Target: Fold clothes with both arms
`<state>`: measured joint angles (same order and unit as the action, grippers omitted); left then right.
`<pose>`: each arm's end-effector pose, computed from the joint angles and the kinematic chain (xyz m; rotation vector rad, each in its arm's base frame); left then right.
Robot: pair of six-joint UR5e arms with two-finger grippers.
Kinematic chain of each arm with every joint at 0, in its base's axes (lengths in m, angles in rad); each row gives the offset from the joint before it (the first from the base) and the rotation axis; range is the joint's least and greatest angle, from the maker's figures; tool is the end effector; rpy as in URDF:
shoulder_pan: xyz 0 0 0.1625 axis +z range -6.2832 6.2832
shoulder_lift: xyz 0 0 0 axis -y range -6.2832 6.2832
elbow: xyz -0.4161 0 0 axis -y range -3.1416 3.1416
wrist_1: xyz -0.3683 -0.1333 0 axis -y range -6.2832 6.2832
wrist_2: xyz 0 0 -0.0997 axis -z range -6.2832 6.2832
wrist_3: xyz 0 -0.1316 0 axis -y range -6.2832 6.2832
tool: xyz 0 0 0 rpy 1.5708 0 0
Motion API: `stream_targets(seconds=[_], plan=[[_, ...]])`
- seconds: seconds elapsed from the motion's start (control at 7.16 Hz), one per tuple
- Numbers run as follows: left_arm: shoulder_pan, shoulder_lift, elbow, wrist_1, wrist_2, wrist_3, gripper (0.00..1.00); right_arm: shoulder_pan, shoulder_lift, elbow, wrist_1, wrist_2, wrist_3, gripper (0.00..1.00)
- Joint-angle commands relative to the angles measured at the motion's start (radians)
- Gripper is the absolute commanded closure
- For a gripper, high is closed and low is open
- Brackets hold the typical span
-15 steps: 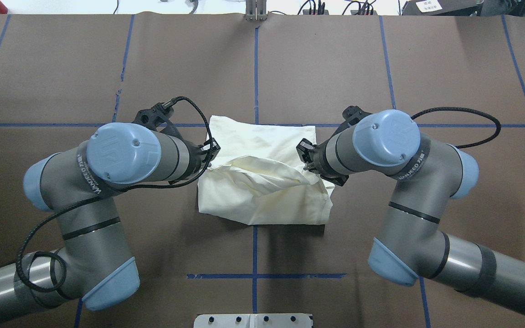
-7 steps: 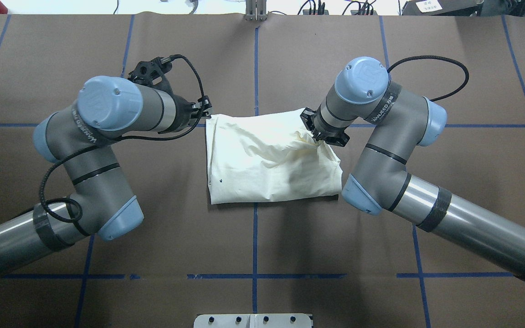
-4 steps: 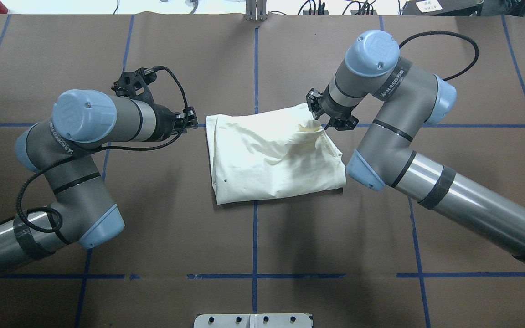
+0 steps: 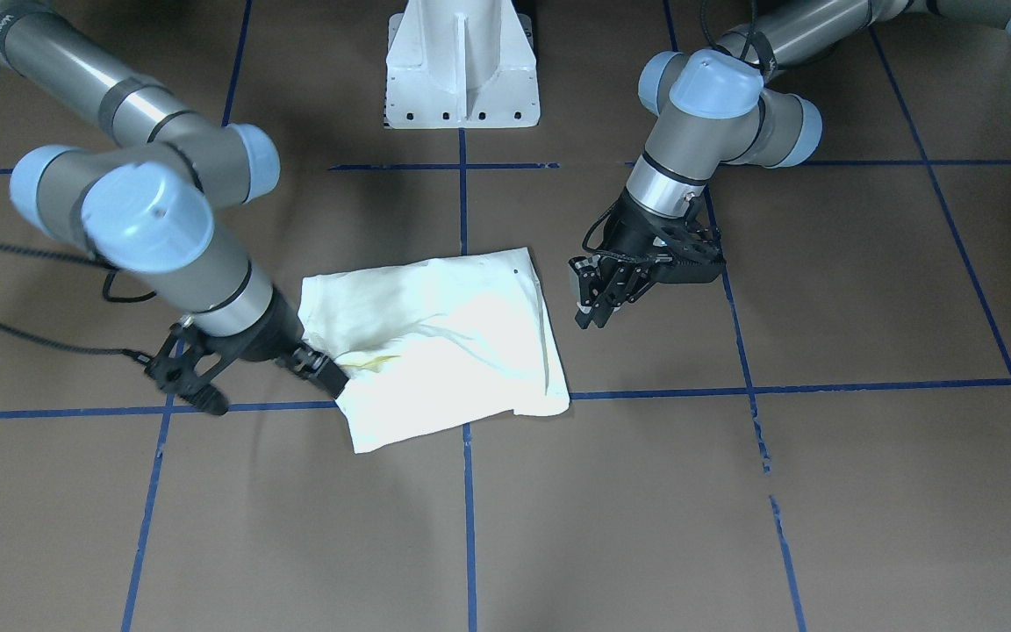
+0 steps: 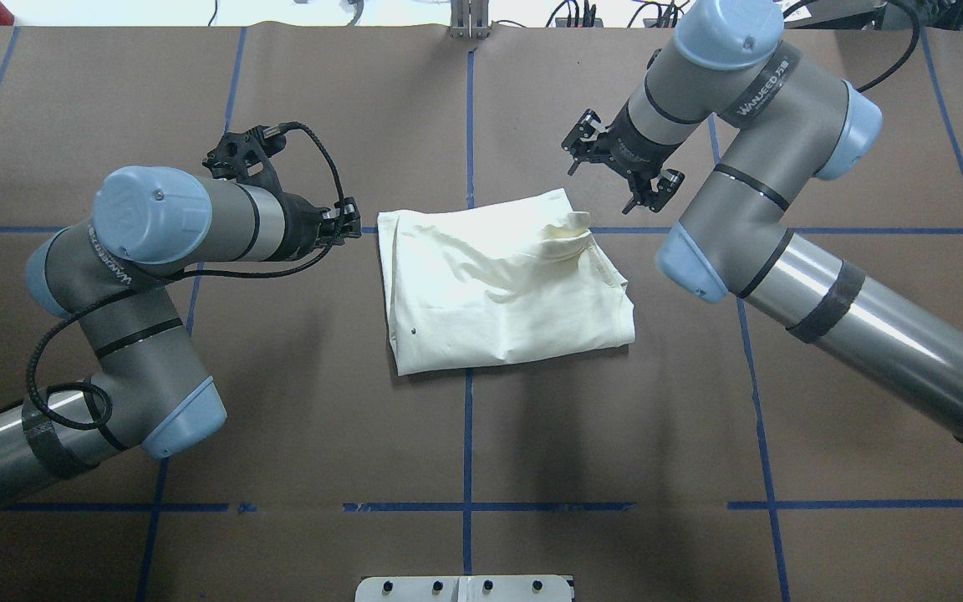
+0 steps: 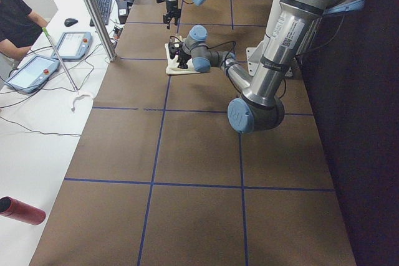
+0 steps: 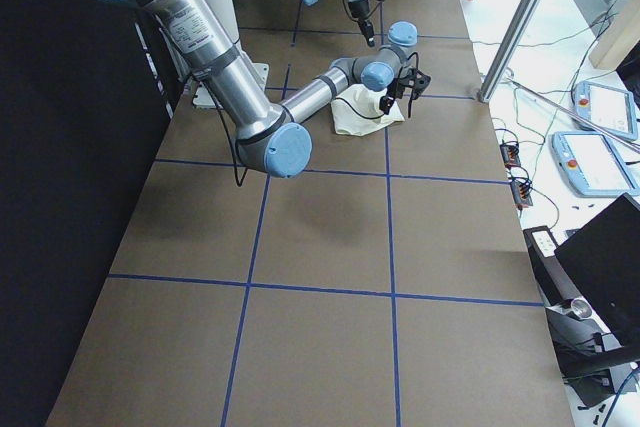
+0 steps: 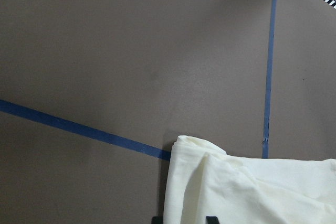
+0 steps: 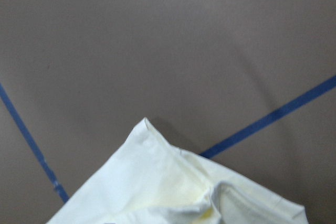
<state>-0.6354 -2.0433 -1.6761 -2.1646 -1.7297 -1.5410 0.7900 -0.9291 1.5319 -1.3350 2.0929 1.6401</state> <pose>0.4615 -0.4801 0.2905 0.2513 1.1612 -0.4405 -0.4474 -0.5477 0.2891 -0.1728 -0.9517 0.5739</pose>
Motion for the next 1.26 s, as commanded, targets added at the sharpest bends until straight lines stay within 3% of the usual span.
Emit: stream_targets(seconds=[0.0, 0.14, 0.42, 0.84, 1.12], plan=[[-0.009, 0.002, -0.01, 0.0, -0.002, 0.007, 0.97, -0.203, -0.1, 0.192, -0.024, -0.181, 0.058, 1.0], [-0.013, 0.002, -0.034, 0.0, -0.004, 0.01, 1.0, -0.269, -0.09, 0.177, -0.026, -0.276, 0.057, 1.0], [-0.016, 0.012, -0.057, 0.002, -0.004, 0.007, 1.0, -0.264, -0.035, 0.064, -0.021, -0.304, -0.004, 1.0], [-0.015, 0.028, -0.066, 0.002, -0.004, 0.004, 1.0, -0.161, 0.123, -0.213, 0.0, -0.317, -0.123, 1.0], [-0.013, 0.038, -0.073, 0.002, -0.002, 0.002, 1.0, -0.022, 0.255, -0.44, 0.06, -0.301, -0.219, 1.0]])
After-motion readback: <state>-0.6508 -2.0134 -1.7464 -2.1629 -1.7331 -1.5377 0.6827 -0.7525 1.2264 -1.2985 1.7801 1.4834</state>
